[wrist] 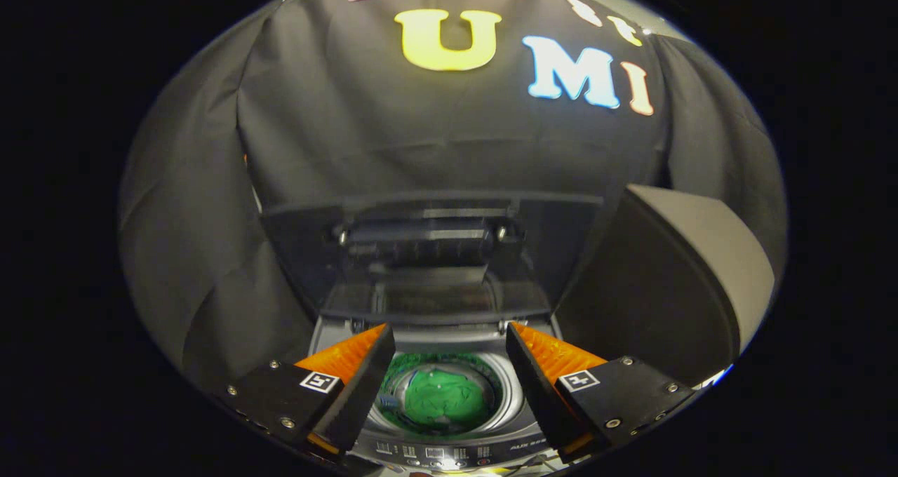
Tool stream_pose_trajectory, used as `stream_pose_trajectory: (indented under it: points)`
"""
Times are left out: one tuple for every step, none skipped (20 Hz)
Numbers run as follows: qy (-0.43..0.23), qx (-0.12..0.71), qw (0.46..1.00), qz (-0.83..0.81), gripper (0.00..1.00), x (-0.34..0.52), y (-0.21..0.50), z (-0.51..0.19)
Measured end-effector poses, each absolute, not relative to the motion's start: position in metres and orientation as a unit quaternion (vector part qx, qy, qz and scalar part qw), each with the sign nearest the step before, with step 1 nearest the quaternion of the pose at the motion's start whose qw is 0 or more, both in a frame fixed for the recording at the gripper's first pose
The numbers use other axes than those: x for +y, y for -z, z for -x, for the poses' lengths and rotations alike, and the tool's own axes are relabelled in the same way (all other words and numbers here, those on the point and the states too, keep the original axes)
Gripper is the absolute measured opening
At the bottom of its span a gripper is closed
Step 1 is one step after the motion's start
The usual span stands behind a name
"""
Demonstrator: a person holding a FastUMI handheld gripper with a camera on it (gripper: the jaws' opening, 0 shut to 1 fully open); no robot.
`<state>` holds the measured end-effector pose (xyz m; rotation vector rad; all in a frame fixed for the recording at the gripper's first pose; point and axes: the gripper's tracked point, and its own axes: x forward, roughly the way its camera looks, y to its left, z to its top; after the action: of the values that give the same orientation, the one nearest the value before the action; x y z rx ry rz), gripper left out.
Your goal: Put the clothes into the washing machine and then close the washing machine lid.
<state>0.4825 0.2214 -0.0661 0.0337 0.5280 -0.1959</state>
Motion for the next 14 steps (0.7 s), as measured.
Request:
stream_pose_trajectory:
  points:
    - [0.106,0.246,0.963,-0.019,0.98,0.215,0.049,-0.491]
    - [0.115,0.236,0.965,-0.020,0.98,0.208,0.032,-0.497]
    - [0.123,0.229,0.965,-0.021,0.98,0.202,0.018,-0.503]
    - [0.128,0.223,0.966,-0.019,0.97,0.198,0.006,-0.511]
    - [0.131,0.220,0.967,-0.017,0.98,0.194,-0.004,-0.521]
    - [0.132,0.215,0.968,-0.016,0.98,0.190,-0.015,-0.530]
    - [0.131,0.212,0.968,-0.016,0.97,0.188,-0.021,-0.540]
    - [0.127,0.215,0.968,-0.017,0.97,0.187,-0.024,-0.552]
    - [0.121,0.221,0.968,-0.018,0.97,0.185,-0.022,-0.566]
    - [0.117,0.226,0.967,-0.019,0.98,0.185,-0.021,-0.578]
    - [0.111,0.235,0.966,-0.017,0.98,0.183,-0.016,-0.586]
    - [0.109,0.242,0.964,-0.009,0.98,0.181,-0.011,-0.593]
    - [0.106,0.250,0.962,-0.001,0.98,0.180,-0.007,-0.597]
    - [0.102,0.255,0.962,0.006,0.98,0.179,-0.003,-0.602]
